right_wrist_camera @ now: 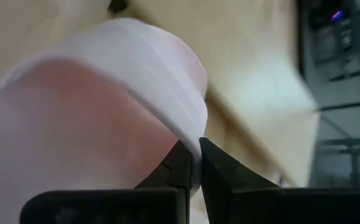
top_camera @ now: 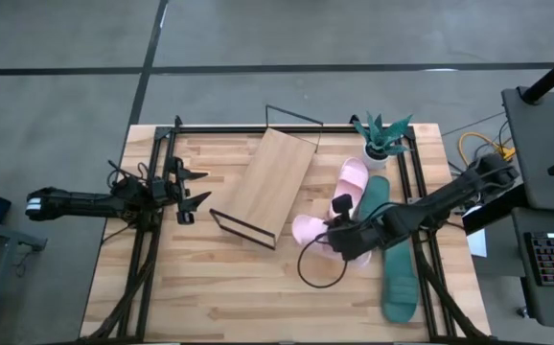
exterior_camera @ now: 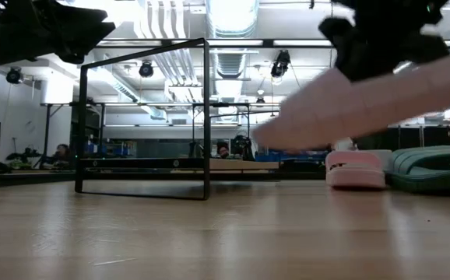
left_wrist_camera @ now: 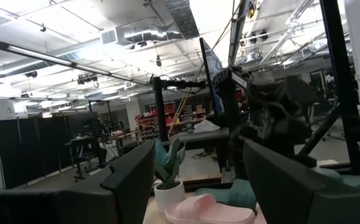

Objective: Pick and place slides into the shelf
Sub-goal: Put the bottom pink slide on the shelf

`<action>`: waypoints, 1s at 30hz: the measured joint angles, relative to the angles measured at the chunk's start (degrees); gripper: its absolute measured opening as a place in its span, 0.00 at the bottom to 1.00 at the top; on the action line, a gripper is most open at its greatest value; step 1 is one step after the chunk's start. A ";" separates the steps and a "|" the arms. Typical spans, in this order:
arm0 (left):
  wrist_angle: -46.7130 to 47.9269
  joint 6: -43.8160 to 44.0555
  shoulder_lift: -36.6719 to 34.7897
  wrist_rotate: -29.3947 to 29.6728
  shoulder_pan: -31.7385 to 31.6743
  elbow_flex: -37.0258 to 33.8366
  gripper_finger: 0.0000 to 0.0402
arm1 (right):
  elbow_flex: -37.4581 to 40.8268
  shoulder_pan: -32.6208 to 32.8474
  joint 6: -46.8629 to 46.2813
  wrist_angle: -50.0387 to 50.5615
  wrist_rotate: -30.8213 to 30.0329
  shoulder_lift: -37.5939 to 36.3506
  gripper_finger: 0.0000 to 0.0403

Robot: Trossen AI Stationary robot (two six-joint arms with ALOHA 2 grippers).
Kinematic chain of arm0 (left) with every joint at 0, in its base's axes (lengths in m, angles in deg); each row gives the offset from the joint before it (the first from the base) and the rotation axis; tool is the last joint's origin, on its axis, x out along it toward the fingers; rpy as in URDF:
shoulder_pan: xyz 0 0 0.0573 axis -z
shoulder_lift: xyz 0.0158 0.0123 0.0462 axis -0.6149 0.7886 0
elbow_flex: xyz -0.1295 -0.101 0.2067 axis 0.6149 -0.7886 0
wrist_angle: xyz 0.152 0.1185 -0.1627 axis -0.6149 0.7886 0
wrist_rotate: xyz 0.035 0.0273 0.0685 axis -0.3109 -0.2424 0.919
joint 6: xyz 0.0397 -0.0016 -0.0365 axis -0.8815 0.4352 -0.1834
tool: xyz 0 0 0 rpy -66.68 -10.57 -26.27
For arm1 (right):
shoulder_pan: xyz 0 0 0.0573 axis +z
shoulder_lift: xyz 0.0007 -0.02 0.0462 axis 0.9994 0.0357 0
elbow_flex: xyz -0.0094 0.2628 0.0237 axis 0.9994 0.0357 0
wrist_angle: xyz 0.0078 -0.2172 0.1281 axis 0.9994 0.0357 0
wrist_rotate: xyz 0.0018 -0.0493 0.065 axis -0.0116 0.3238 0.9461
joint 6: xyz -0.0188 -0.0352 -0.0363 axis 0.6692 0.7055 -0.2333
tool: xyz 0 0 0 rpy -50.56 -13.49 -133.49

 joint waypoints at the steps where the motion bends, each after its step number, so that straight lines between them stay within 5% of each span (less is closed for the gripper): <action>1: 0.00 0.00 0.03 0.02 -0.02 0.00 0.57 | -0.58 0.00 0.90 0.12 -1.30 -0.51 0.03; 13: 0.62 2.93 -0.07 0.00 0.00 -0.02 0.57 | -5.70 -6.43 20.67 -10.08 -2.87 -4.03 0.03; 20: 0.90 2.99 -0.89 -0.01 0.00 -0.02 0.57 | -5.44 -13.75 26.75 -20.65 6.72 -1.63 0.03; 30: 4.06 2.93 -2.68 -0.02 0.00 -0.09 0.57 | -6.73 -20.62 35.51 -31.90 12.55 7.26 0.03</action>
